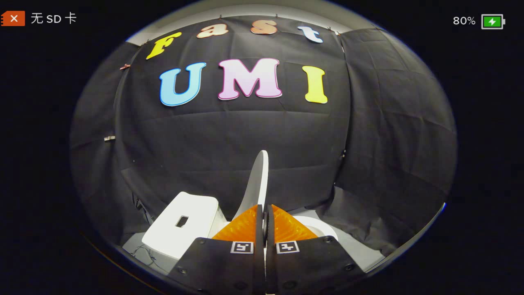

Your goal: Open the toilet lid.

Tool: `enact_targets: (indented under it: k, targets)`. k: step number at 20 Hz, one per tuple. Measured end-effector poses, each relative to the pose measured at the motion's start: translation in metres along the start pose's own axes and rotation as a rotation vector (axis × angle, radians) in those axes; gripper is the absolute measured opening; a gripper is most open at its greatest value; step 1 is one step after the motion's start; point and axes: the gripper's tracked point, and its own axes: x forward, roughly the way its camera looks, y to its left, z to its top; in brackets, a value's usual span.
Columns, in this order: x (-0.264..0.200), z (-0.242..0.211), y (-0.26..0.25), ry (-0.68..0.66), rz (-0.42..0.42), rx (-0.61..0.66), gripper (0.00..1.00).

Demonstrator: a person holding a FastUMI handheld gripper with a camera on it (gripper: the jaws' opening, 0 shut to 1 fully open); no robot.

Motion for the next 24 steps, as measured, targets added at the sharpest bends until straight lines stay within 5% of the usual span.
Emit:
enact_targets:
  k: [24]
  targets:
    - [-0.016,-0.005,0.212,-0.097,0.215,-0.282,0.06]
